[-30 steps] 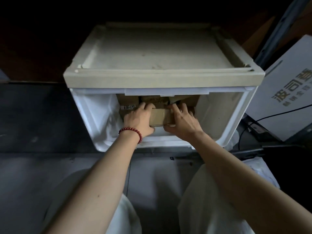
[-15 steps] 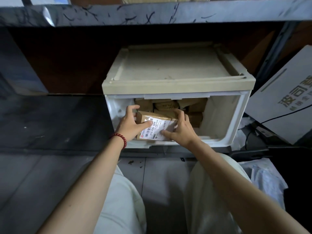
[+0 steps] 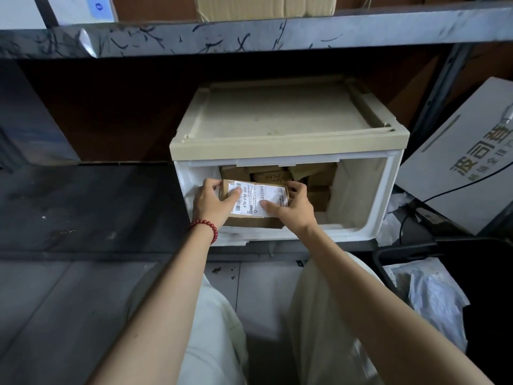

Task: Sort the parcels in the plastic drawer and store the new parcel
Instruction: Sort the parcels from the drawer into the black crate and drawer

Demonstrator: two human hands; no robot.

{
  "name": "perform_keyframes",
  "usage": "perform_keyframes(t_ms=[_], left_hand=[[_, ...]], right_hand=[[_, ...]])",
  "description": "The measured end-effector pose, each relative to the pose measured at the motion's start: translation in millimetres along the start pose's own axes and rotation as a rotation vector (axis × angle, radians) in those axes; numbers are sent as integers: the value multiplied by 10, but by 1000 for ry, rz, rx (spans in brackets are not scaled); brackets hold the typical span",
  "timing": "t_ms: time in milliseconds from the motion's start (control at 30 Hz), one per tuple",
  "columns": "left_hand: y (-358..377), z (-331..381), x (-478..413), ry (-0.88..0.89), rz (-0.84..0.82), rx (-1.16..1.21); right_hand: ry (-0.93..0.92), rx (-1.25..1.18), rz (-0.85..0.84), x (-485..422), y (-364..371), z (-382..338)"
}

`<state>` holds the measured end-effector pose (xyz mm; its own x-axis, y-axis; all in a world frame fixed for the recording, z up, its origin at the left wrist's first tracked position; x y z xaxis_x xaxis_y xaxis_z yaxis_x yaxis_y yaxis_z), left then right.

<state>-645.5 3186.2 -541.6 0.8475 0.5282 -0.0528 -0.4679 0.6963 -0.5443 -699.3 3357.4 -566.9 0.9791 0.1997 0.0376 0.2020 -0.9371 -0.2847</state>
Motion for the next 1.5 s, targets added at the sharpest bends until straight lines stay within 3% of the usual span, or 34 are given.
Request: perform_keyframes(t_ms=[333, 633, 800, 1033, 1200, 1400, 1500], left_hand=[[11, -73, -18, -141, -101, 106], [7, -48, 120, -42, -205, 119], [-8, -133, 92, 23, -302, 14], [-8, -123, 64, -54, -281, -51], [11, -72, 71, -19, -153, -36], [11, -76, 49, 12, -172, 161], [70, -63, 61, 63, -159, 113]], right_hand=[[163, -111, -17, -14, -47, -21], [261, -25, -28, 54, -107, 5], [293, -25, -35, 27, -186, 41], [251, -12, -132, -23, -265, 113], [170, 23, -236, 0, -259, 136], [240, 36, -134, -5, -303, 118], [271, 8, -107, -56, -301, 136]])
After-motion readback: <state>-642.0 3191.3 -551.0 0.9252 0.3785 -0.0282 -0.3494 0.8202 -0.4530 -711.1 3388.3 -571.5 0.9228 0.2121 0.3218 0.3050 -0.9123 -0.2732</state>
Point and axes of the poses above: each hand's wrist, its own x-axis away from the middle knuckle, its own y-axis out of the palm, z = x × y, the point moved 1 cm from there along -x, towards the middle knuckle, and after that the axes turned 2 degrees about -z, right-handed, at the moved point
